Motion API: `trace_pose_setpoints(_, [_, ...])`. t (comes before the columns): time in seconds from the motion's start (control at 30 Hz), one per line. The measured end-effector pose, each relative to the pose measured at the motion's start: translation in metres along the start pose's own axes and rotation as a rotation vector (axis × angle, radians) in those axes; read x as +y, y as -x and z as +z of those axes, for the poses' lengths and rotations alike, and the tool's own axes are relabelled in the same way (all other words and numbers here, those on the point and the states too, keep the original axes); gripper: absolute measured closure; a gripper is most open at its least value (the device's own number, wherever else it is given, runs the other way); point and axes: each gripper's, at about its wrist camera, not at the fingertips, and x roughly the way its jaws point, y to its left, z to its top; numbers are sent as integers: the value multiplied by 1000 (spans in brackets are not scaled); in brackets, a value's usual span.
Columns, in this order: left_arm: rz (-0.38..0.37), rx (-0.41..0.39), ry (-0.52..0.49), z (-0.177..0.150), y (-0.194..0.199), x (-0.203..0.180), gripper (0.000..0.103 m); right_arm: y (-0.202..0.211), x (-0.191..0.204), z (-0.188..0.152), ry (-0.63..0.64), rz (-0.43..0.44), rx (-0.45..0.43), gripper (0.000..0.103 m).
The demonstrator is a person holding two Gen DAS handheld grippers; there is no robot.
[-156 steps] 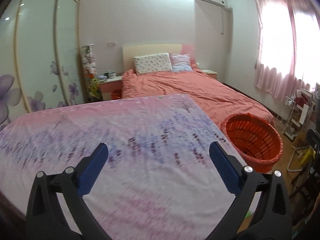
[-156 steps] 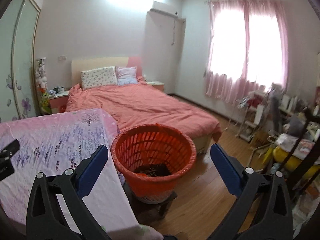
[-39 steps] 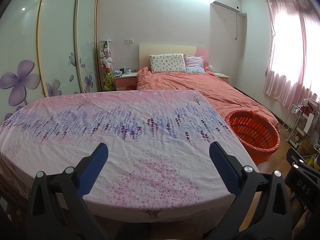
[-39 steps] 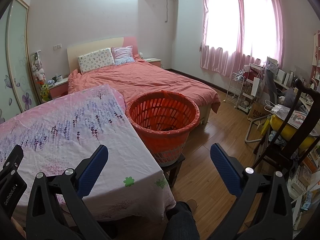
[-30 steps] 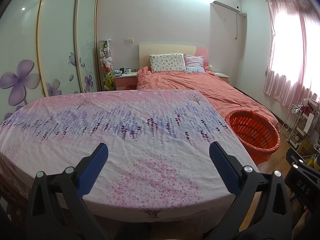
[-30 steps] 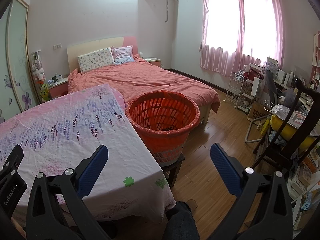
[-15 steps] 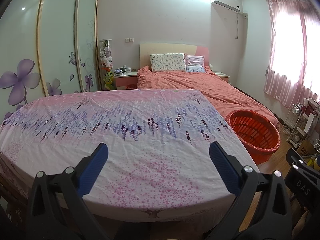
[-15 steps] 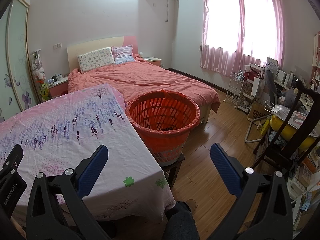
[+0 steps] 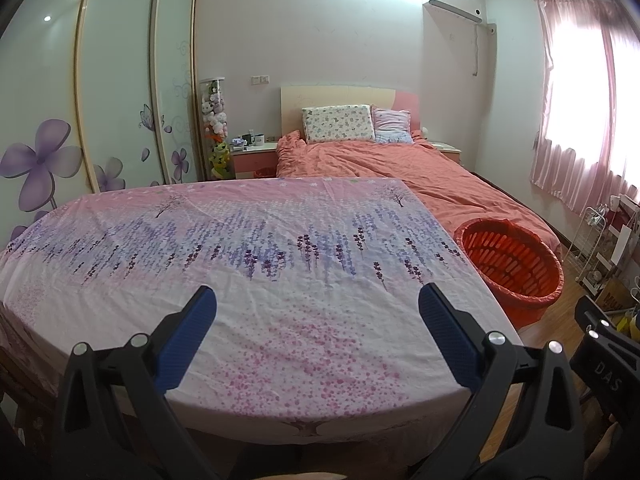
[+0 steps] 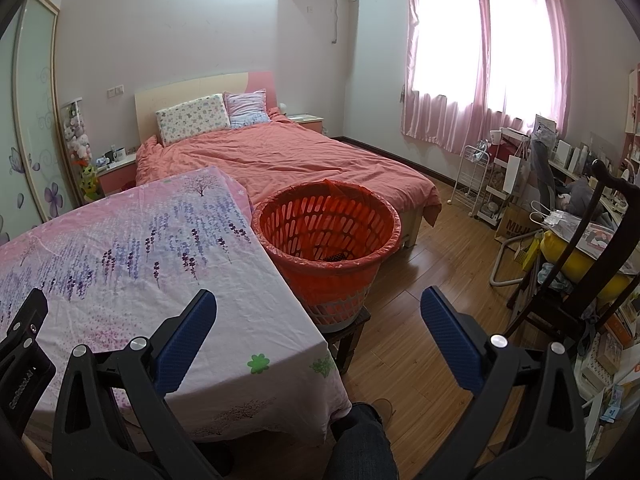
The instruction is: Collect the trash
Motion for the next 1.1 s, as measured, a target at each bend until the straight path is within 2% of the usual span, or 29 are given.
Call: trace_pose_setpoints(1.1, [7, 5, -4, 2, -2, 2, 4, -4, -1, -3, 7, 6, -5, 2])
